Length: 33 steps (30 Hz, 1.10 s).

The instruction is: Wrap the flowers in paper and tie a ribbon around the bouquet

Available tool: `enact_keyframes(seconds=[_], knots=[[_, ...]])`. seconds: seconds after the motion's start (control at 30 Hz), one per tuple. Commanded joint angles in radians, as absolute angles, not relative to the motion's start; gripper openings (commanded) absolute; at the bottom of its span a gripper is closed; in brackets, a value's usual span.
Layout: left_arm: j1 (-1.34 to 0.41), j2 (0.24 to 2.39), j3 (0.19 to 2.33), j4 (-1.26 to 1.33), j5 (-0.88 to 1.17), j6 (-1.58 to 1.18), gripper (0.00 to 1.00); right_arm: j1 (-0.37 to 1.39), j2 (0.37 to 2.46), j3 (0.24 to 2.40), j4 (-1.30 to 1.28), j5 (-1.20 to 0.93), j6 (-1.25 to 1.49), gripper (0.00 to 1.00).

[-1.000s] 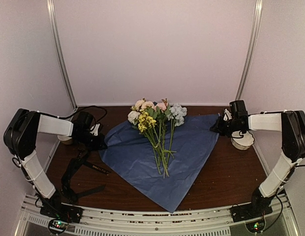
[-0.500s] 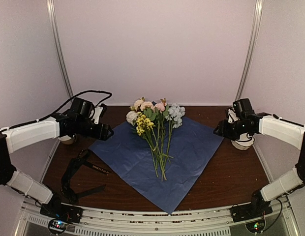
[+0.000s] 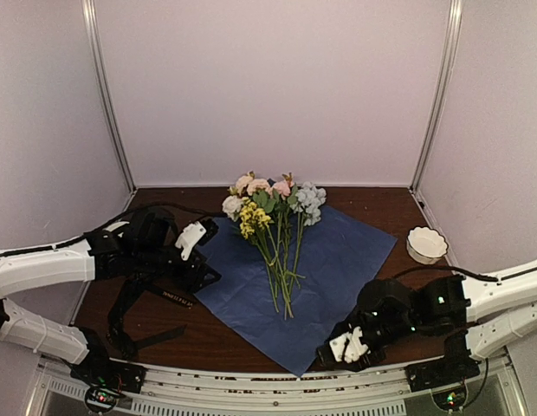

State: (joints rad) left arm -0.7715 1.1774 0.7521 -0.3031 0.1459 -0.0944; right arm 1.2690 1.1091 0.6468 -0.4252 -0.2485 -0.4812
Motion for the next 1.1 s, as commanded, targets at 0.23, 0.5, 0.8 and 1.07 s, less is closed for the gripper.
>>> enact_keyframes(seconds=[0.23, 0.5, 0.8, 1.07], knots=[[-0.769, 1.217, 0.778, -0.213, 0.136, -0.116, 0.68, 1.358, 1.219, 0.488, -0.107, -0.055, -1.184, 0.56], [-0.769, 1.229, 0.78, -0.222, 0.133, -0.102, 0.68, 1.38, 1.396, 0.547, -0.008, 0.007, -1.194, 0.41], [-0.767, 1.524, 0.966, -0.248, 0.01, -0.159, 0.66, 1.383, 1.423, 0.567, 0.044, 0.085, -1.186, 0.0], [-0.747, 1.832, 1.131, -0.323, -0.011, -0.099, 0.64, 1.347, 1.348, 0.678, -0.063, -0.04, -0.923, 0.0]])
